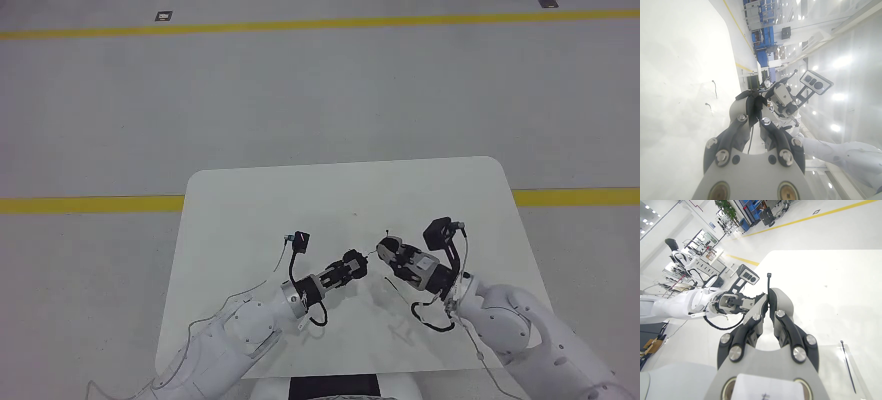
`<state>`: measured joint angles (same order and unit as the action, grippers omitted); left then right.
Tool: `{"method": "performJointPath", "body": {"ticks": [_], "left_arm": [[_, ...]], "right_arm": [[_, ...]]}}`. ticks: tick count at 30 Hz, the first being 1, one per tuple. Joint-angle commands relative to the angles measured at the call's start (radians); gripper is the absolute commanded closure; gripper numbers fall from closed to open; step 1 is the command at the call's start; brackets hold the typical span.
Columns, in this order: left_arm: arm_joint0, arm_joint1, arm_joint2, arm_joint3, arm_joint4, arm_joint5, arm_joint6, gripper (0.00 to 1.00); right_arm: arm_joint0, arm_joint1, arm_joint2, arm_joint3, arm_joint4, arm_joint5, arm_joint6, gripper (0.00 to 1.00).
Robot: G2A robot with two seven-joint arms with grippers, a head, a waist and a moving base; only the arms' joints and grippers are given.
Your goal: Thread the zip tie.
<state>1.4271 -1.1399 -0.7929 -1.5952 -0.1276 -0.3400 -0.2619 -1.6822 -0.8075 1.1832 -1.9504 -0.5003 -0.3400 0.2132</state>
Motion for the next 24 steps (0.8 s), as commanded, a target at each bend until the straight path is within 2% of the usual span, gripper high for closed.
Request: {"method": "performJointPath", "body": {"ticks": [1, 5, 24], "left_arm": [[0.000, 0.000, 0.000, 0.000, 0.000, 0.000, 0.000, 1.00], [0.000, 0.000, 0.000, 0.000, 0.000, 0.000, 0.000, 1.00], [0.000, 0.000, 0.000, 0.000, 0.000, 0.000, 0.000, 1.00]], "right_arm": [[0.004, 0.006, -0.008, 0.003, -0.001, 0.000, -0.011, 1.00], [0.013, 0.022, -0.025, 0.014, -0.004, 0.000, -0.039, 1.00], [0.013, 0.022, -0.025, 0.014, -0.004, 0.000, -0.039, 1.00]]}}
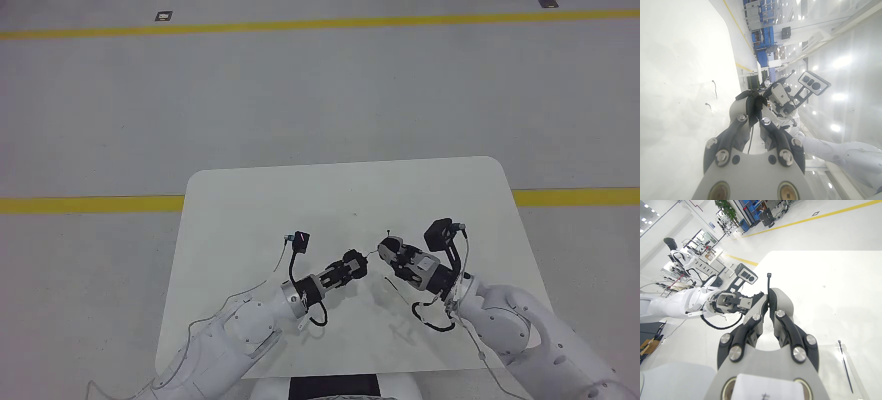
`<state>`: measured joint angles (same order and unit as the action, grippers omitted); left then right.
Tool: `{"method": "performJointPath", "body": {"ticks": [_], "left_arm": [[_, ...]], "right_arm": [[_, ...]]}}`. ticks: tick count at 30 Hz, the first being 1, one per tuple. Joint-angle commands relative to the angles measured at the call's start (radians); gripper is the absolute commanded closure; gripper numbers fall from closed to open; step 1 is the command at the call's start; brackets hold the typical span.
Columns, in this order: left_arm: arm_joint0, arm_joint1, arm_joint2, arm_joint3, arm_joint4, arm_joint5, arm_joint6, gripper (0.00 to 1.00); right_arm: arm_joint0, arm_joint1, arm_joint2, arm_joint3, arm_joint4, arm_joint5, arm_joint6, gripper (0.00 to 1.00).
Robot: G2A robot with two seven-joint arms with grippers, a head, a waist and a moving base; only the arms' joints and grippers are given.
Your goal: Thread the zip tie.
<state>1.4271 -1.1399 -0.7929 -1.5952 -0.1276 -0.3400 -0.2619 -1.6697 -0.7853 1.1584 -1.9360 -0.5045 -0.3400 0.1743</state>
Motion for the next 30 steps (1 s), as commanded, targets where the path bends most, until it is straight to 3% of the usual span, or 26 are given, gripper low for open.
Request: {"method": "performJointPath", "body": {"ticks": [1, 8, 15, 21, 30], "left_arm": [[0.000, 0.000, 0.000, 0.000, 0.000, 0.000, 0.000, 1.00], [0.010, 0.001, -0.011, -0.001, -0.044, 0.000, -0.008, 1.00], [0.029, 0.010, -0.054, -0.018, -0.158, 0.000, -0.101, 1.00], [0.038, 0.012, -0.078, -0.022, -0.259, 0.000, -0.197, 1.00], [0.045, 0.009, -0.104, -0.011, -0.334, 0.000, -0.304, 1.00]], "right_arm": [[0.000, 0.000, 0.000, 0.000, 0.000, 0.000, 0.000, 1.00], [-0.008, -0.005, 0.017, 0.010, -0.017, 0.000, -0.025, 1.00], [-0.033, 0.011, 0.040, -0.015, -0.054, 0.000, -0.089, 1.00], [-0.026, 0.043, 0.000, -0.024, -0.084, 0.000, -0.178, 1.00], [0.034, 0.121, -0.121, 0.017, -0.092, 0.000, -0.370, 1.00]]}}
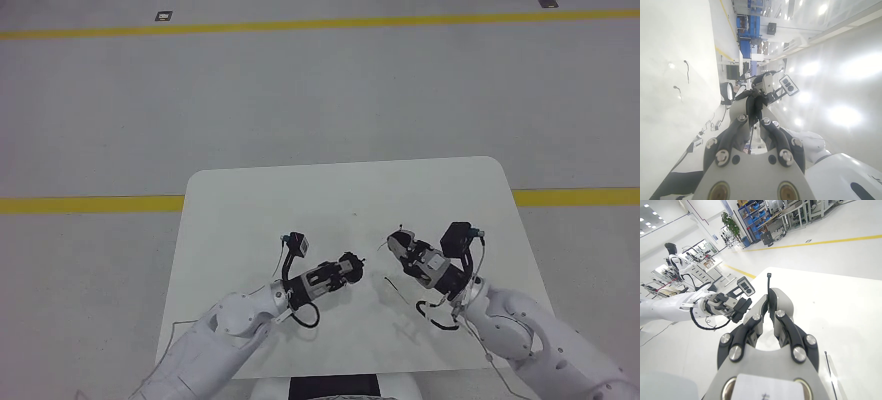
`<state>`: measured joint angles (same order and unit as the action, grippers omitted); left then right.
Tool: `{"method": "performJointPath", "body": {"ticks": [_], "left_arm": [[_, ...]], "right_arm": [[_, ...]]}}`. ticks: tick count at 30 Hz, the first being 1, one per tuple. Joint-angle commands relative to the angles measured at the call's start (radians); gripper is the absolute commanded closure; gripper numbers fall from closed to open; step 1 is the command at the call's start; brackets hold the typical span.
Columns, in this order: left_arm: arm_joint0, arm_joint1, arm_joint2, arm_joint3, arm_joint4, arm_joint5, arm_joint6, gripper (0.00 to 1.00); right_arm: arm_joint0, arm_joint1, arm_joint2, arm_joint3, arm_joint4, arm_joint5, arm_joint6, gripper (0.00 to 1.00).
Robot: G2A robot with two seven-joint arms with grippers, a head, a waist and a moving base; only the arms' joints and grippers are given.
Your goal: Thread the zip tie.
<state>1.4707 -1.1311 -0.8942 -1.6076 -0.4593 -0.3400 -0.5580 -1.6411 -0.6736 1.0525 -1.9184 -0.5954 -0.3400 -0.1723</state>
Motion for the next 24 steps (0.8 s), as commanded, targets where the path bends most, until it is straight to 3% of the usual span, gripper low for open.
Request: {"method": "performJointPath", "body": {"ticks": [1, 8, 24], "left_arm": [[0.002, -0.001, -0.005, 0.003, -0.005, 0.000, -0.014, 1.00], [0.000, -0.008, -0.005, 0.015, -0.009, 0.000, -0.034, 1.00], [-0.001, -0.009, -0.004, 0.015, -0.010, 0.000, -0.036, 1.00]], "right_arm": [[0.011, 0.019, -0.031, 0.000, 0.001, 0.000, -0.046, 1.00], [0.086, 0.088, -0.172, -0.005, 0.002, 0.000, -0.185, 1.00], [0.095, 0.081, -0.166, 0.005, -0.030, 0.000, -0.193, 1.00]]}}
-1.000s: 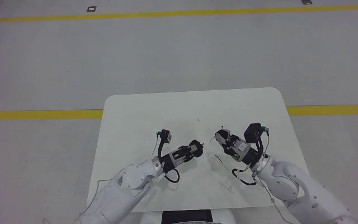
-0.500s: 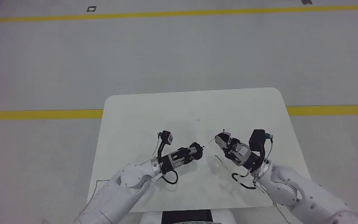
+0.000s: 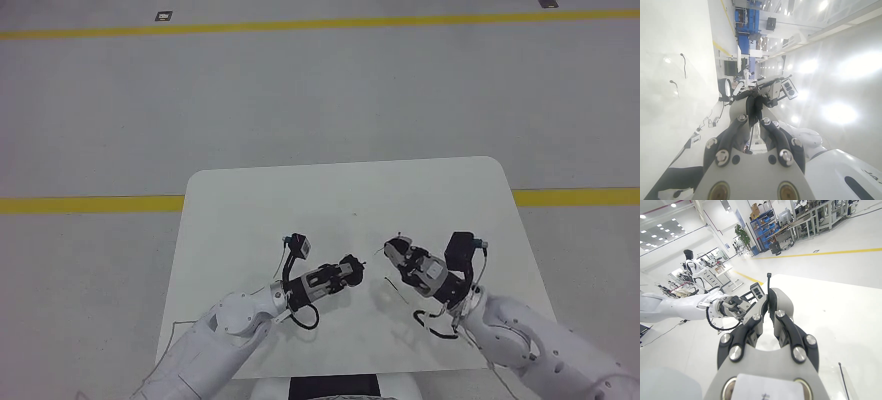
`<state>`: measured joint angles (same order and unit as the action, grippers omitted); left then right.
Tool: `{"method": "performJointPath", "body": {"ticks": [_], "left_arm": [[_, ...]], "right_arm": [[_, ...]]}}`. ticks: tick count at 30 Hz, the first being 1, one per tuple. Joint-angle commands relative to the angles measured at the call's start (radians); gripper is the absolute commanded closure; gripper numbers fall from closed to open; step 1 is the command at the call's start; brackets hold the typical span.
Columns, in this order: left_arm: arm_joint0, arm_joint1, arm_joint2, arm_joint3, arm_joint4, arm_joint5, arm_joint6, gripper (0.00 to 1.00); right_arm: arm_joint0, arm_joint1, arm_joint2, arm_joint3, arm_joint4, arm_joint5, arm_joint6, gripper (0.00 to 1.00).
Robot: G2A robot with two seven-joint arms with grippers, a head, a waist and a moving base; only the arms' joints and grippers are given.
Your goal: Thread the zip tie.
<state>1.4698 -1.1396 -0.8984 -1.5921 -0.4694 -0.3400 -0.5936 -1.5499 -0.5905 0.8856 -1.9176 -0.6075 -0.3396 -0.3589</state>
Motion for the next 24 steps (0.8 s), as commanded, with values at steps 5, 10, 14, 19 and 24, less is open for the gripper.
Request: {"method": "performJointPath", "body": {"ticks": [5, 10, 14, 19, 24], "left_arm": [[0.000, 0.000, 0.000, 0.000, 0.000, 0.000, 0.000, 1.00], [0.000, 0.000, 0.000, 0.000, 0.000, 0.000, 0.000, 1.00], [0.000, 0.000, 0.000, 0.000, 0.000, 0.000, 0.000, 1.00], [0.000, 0.000, 0.000, 0.000, 0.000, 0.000, 0.000, 1.00], [0.000, 0.000, 0.000, 0.000, 0.000, 0.000, 0.000, 1.00]], "right_arm": [[0.025, -0.006, -0.020, 0.031, -0.078, 0.000, -0.051, 1.00], [0.075, 0.002, -0.075, 0.067, -0.110, 0.000, -0.133, 1.00], [0.128, 0.013, -0.154, 0.092, -0.113, 0.000, -0.212, 1.00], [0.216, 0.032, -0.283, 0.124, -0.106, 0.000, -0.308, 1.00], [0.331, 0.050, -0.442, 0.171, -0.092, 0.000, -0.411, 1.00]]}}
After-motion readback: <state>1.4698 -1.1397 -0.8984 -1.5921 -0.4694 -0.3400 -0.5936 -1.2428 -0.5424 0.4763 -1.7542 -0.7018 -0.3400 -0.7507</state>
